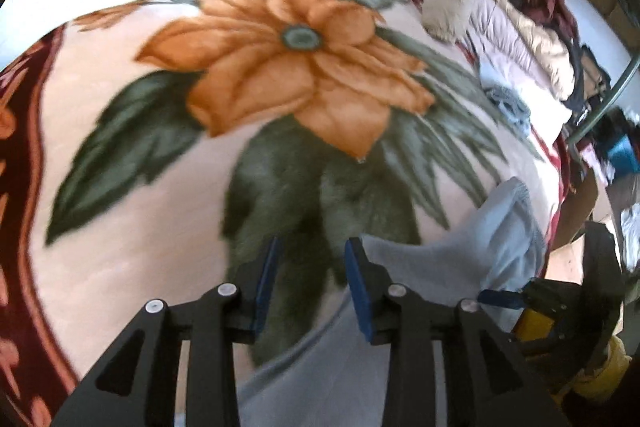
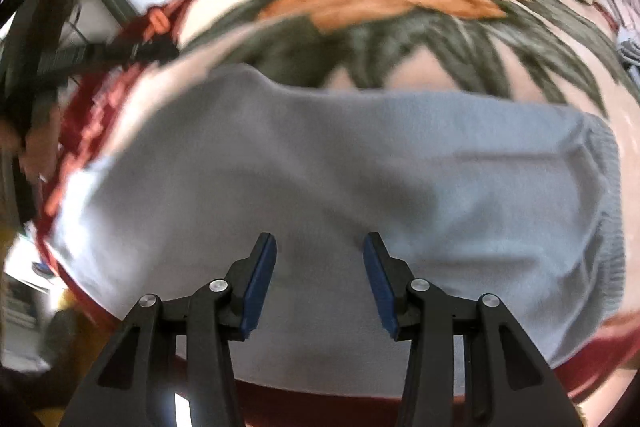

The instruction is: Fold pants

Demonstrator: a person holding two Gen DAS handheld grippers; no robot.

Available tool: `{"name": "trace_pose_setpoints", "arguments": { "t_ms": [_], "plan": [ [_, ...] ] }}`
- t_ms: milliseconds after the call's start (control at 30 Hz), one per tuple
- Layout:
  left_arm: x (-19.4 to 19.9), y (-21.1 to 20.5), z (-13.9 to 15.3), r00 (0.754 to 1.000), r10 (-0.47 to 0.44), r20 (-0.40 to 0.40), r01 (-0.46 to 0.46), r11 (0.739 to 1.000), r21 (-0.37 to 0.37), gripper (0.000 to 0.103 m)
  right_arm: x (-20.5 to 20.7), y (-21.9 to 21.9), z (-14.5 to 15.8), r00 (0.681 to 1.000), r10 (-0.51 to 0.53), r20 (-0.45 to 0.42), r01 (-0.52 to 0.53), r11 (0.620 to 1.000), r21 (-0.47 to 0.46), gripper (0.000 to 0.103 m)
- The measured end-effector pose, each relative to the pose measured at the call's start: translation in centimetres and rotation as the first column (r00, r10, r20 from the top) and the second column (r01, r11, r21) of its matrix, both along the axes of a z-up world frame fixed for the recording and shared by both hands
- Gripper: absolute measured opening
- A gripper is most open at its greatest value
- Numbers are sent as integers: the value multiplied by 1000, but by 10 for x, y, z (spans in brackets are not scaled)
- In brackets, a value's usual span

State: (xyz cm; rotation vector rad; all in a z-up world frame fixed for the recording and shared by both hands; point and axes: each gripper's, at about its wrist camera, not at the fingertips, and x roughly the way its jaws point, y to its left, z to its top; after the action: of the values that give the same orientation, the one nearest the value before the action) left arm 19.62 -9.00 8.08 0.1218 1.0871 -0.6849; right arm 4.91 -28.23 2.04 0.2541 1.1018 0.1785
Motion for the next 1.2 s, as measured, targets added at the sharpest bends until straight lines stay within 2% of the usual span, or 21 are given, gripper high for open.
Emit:
{"name": "trace_pose_setpoints", "arguments": {
  "t_ms": [100,267,400,633,733,933,1033,1133,1200],
  "plan": [
    [-20,21,5,999,24,31,-24,1000,17,35,12,11,7,1000,25,19,-25,1000,11,47],
    [-44,80,-6,986,163,31,-166,979,119,35,25,37,12,995,92,42,-92,996,0,47],
    [-54,138,-15,950,312,23,-310,930,199,35,28,53,8,993,117,33,-117,993,6,47],
    [-75,216,-19,886,463,34,-458,858,232,37,25,68,0,991,131,9,-130,991,-23,47],
    [-81,235,-22,869,493,29,-486,842,235,39,26,69,1,993,121,1,-121,992,-24,47],
    [-83,244,-34,872,490,10,-478,846,236,46,27,73,1,993,115,-13,-116,992,-46,47],
    [-80,245,-39,860,509,37,-500,828,254,50,28,75,1,993,119,-18,-120,991,-60,47],
    [-78,250,-43,845,532,54,-529,814,240,55,28,77,0,992,123,-23,-124,990,-72,47],
    [-78,252,-45,842,539,33,-532,819,214,55,28,78,-1,992,122,-26,-124,989,-77,47]
  ]
}}
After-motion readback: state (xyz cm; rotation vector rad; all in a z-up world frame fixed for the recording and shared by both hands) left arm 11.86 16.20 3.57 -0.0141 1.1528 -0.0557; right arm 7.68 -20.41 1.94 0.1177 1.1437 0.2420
